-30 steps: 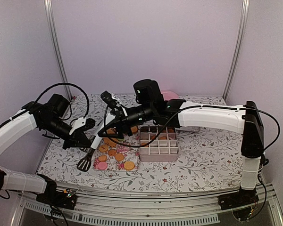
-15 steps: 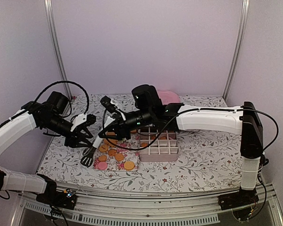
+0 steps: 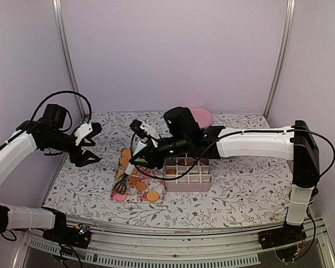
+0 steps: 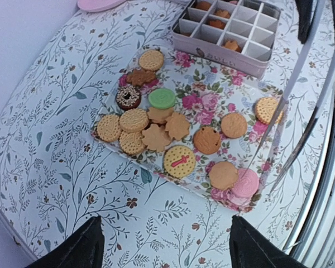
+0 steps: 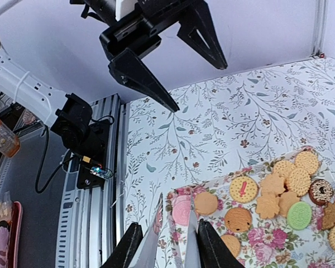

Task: Pack the cookies
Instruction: Pick up the fake cookies from the plate.

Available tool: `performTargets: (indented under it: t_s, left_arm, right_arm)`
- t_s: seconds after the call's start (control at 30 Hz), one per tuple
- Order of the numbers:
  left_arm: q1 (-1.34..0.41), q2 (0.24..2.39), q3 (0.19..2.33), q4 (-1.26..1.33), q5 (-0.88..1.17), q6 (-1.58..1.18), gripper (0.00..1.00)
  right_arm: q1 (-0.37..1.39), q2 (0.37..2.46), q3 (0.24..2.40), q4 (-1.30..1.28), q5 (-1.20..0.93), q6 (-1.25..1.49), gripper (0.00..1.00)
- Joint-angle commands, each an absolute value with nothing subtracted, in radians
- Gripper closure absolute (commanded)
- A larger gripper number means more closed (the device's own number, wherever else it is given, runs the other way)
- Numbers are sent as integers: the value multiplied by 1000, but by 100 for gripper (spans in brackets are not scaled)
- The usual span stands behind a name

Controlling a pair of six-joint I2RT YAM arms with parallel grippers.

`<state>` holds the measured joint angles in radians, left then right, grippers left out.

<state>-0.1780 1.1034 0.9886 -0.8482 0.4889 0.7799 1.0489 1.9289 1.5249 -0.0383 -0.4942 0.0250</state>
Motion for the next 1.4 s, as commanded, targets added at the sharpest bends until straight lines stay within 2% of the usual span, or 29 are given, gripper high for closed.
performTargets:
  t_s: [0.0,0.5,0.83,1.37]
  left_arm:
    - [-98,1086,1008,-819,510,762,22]
    - [78,1076,935,-807,628,766,20]
    - [84,1069,917,-794,647,753,20]
    - [89,1065,916,-787,660,752,20]
  right_arm:
    - [1040,1879,1516,10,-391,11,68]
    - [1049,2026,1661,7,-419,-72,65]
    - [1076,2091,1693,-7,-328,-118,63]
    - [1095,2079,1638,-28,-339,-101,58]
